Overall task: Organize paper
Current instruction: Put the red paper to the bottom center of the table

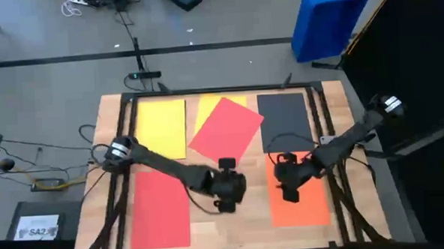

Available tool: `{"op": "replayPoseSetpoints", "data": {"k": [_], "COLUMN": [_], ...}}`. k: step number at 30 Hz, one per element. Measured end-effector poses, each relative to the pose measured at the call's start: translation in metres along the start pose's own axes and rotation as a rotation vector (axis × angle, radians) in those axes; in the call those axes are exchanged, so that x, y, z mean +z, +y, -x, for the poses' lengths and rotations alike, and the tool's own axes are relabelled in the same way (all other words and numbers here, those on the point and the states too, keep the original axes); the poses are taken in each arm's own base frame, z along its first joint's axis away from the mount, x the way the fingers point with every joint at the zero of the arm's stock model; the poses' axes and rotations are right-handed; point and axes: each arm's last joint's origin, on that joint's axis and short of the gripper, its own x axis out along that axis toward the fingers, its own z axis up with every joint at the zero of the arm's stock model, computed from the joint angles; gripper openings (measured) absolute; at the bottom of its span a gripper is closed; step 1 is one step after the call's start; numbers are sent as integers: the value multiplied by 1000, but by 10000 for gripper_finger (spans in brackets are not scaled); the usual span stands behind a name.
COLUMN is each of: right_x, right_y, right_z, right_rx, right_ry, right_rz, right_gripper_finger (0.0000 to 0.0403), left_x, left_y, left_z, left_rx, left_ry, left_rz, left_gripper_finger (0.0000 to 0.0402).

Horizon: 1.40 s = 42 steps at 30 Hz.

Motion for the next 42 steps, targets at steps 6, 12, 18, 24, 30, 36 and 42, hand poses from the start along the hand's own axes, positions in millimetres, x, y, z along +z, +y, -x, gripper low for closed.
{"op": "replayPoseSetpoints", "data": {"k": [6, 12, 18, 24, 30, 36, 42], "right_x": [22, 43, 60, 63, 55, 53, 53], "right_y": [-24, -56, -69, -80, -83, -83, -77], "right_z": [-7, -19, -40, -68, -96, -100, -99], "right_rx": [-65, -209, -311, -322, -315, -308, -238], "right_ry": [-82, -139, -204, -179, -112, -103, -123], "right_rz": [36, 144, 417, 481, 550, 531, 527], "right_gripper_finger": [190, 190, 192, 219, 253, 268, 268], "left_x": [-34, -59, -78, -87, -93, -99, -106], "left_y": [39, 65, 99, 132, 154, 160, 162], "left_z": [-10, -18, -40, -48, -50, -51, -50], "left_rx": [-36, 17, -43, -50, -61, -40, 92], "left_ry": [-16, 35, 4, -13, -5, 41, 117], "left_rz": [102, 139, 202, 284, 374, 439, 479], "left_gripper_finger": [137, 137, 137, 133, 131, 131, 131]}}
